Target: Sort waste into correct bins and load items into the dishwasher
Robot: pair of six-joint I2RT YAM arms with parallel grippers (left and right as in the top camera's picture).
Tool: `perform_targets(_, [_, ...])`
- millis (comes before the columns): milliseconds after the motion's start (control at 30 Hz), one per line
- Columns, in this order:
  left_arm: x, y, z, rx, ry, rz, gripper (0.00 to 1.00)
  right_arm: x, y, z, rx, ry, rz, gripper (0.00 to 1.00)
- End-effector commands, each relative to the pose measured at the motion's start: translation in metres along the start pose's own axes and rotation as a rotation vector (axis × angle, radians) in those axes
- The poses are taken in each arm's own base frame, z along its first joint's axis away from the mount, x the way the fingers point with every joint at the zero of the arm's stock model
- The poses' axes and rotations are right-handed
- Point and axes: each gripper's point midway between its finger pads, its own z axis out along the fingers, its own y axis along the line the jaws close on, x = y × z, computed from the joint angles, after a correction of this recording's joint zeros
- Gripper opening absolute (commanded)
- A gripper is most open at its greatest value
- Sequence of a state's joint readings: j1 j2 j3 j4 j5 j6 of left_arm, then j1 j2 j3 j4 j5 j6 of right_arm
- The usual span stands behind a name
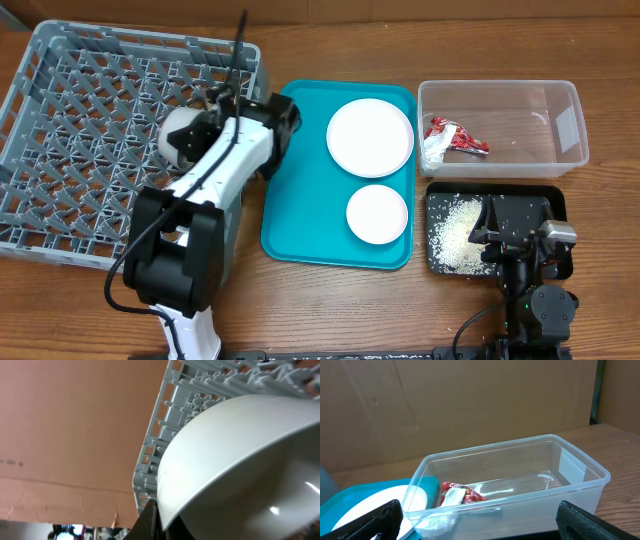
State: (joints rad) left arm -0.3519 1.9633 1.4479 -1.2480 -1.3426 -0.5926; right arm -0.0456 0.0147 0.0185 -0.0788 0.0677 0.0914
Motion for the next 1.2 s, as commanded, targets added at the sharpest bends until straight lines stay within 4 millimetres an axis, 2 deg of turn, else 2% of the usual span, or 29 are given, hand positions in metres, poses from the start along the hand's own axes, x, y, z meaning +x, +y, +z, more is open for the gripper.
perform_targets(0, [0.004,-0.014,-0.014,0.044,-0.011,0.059,0.07,0.001,-0.002,0.0,0.007,-0.008,-0.006,1.0])
perform_targets(100, [0.01,-0.02,-0.021,0.08,0.004,0.075,0.31,0.001,-0.002,0.0,0.007,-0.008,-0.006,1.0])
perform_targets(167, [0.016,-0.022,-0.023,0.099,0.024,0.068,0.34,0.001,-0.002,0.0,0.007,-0.008,-0.006,1.0])
perform_targets(300, [0.022,-0.011,-0.028,0.105,0.056,0.03,0.56,0.001,-0.002,0.0,0.007,-0.008,-0.006,1.0])
perform_targets(367, [0.021,0.0,-0.033,0.118,0.074,-0.017,0.74,0.001,-0.002,0.0,0.007,-0.008,-0.006,1.0])
perform_targets(400, [0.02,0.006,-0.037,0.134,0.085,-0.042,0.94,0.001,-0.002,0.0,0.007,-0.008,-0.006,1.0])
perform_targets(433, [0.018,0.011,-0.042,0.161,0.099,-0.065,1.0,0.001,-0.002,0.0,0.007,-0.008,-0.006,1.0])
perform_targets(600, [0.0,0.025,-0.07,0.361,0.16,-0.21,1.0,0.001,-0.002,0.0,0.007,-0.008,-0.006,1.0])
perform_targets(700, [-0.011,0.022,-0.095,0.574,0.224,-0.297,1.0,0.001,-0.002,0.0,0.007,-0.008,-0.006,1.0])
perform_targets(733, [-0.014,0.016,-0.106,0.662,0.234,-0.282,1.0,0.001,-0.002,0.0,0.007,-0.008,-0.006,1.0])
perform_targets(867, [-0.033,-0.017,-0.171,1.127,0.187,-0.145,0.99,0.001,-0.002,0.0,0.007,-0.008,-0.006,1.0])
perform_targets(967, [-0.034,-0.035,-0.215,1.383,0.176,-0.058,0.94,0.001,-0.002,0.0,0.007,-0.008,-0.006,1.0])
perform_targets(1033, [-0.03,-0.043,-0.232,1.454,0.158,0.002,0.9,0.001,-0.002,0.0,0.007,-0.008,-0.006,1.0])
perform_targets(1167, [-0.013,-0.061,-0.248,1.457,0.155,0.078,0.9,0.001,-0.002,0.0,0.007,-0.008,-0.006,1.0])
